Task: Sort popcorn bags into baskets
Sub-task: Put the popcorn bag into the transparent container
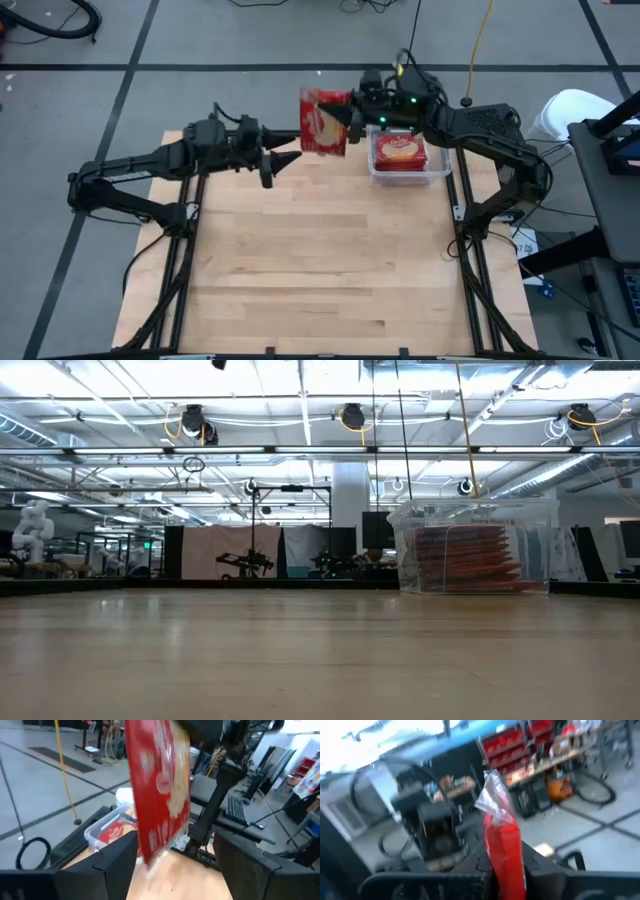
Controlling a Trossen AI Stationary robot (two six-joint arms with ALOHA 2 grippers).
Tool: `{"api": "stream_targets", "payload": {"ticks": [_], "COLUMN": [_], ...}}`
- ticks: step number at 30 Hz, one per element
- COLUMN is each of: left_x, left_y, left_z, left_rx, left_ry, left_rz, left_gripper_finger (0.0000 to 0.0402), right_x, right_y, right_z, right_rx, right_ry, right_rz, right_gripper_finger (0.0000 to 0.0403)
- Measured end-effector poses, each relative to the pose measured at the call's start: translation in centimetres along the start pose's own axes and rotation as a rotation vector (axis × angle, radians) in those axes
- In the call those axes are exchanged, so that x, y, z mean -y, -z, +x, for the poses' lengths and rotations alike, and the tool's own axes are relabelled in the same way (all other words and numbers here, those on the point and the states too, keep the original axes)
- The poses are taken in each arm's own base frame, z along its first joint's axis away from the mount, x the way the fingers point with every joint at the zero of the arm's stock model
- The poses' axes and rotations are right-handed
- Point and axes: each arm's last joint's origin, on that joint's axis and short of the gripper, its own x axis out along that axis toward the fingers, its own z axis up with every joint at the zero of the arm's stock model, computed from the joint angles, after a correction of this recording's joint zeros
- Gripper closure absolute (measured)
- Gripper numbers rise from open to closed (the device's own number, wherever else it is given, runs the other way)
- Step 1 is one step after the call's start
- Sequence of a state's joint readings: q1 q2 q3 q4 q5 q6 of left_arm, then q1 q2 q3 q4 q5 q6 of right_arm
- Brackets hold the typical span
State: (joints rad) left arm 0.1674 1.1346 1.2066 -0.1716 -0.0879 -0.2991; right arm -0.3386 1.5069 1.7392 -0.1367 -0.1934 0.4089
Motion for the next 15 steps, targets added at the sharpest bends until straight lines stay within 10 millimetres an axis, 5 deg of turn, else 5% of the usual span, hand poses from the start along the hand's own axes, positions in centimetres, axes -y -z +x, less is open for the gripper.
{"api": "stream_targets", "payload": {"ticks": [15], "left_x": [-1.3], "left_y": [-1.0], "left_z": [3.7], "left_rx": [0.187], "left_ry": [0.077], "left_rz": [-0.097], "left_gripper_finger": [0.0117], "right_x": [-0.1], "right_y": [-0.5], "right_z": [-0.2], "right_rx": [0.304], "right_ry": [-0.063], "right_rz": [0.056], "right_gripper_finger": [0.0387]}}
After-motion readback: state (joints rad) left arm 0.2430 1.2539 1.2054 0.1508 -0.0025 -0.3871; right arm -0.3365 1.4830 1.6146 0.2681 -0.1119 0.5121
